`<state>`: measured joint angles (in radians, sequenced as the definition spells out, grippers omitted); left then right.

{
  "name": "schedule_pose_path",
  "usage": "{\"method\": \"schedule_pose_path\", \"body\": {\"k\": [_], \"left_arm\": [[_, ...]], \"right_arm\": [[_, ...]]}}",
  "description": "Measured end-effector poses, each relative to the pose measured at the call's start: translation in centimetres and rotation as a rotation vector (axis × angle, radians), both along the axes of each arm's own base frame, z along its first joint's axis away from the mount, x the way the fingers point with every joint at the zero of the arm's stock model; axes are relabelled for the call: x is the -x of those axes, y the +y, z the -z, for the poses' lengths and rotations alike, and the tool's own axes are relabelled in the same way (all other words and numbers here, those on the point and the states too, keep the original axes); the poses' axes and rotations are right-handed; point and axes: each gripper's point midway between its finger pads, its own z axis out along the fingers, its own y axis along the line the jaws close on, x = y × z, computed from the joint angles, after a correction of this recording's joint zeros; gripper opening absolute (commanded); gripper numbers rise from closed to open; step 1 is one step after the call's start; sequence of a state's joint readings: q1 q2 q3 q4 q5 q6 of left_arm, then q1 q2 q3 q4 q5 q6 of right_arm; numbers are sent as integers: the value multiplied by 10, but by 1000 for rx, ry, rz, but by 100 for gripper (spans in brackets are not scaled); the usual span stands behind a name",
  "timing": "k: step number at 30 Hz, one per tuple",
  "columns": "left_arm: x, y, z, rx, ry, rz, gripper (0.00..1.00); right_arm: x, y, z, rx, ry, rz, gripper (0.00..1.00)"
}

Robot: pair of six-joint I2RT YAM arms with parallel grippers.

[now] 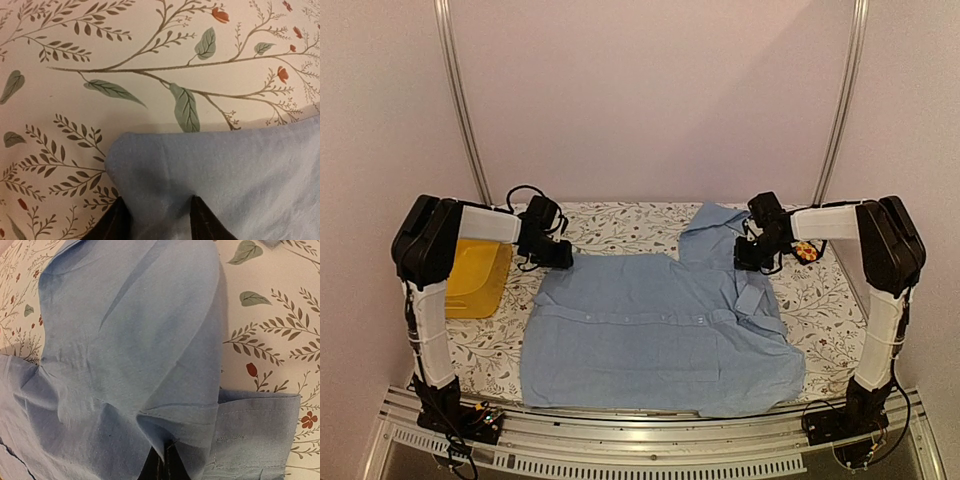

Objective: Pin the brooch onto the clothing

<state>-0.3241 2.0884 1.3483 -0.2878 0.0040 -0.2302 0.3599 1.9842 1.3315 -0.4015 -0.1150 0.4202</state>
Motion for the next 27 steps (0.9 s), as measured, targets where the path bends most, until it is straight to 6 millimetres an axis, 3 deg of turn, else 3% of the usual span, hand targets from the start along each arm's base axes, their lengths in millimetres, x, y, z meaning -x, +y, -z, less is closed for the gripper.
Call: {"method": "schedule_pose_path", "body": {"k": [1,2,6,10,16,20,21,25,27], "left_arm": [[0,-2,1,12,-3,5,4],[0,-2,2,19,-4,5,0],[3,-2,4,38,-29,4,0],[19,5,2,30,-22,-1,0],[52,22,-4,-1,3,-35,0],[64,26,-5,1,12,-42,0],[65,26,-4,-1,17,-42,2],[66,26,-2,-7,22,-34,44],[65,24,-5,-11,15,-23,55]], "right_arm": [[-1,-4,1,-1,-1,6,0],[-1,-8,3,-1,3,18,0],[-3,-31,12,5,15,65,0],[6,-58,21,27,49,117,0],[21,-70,-2,21,25,132,0],[36,-70,-7,15,26,125,16],[38,-71,-4,17,37,129,20],[39,-73,10,47,94,127,44],[29,-75,2,71,85,123,55]]}}
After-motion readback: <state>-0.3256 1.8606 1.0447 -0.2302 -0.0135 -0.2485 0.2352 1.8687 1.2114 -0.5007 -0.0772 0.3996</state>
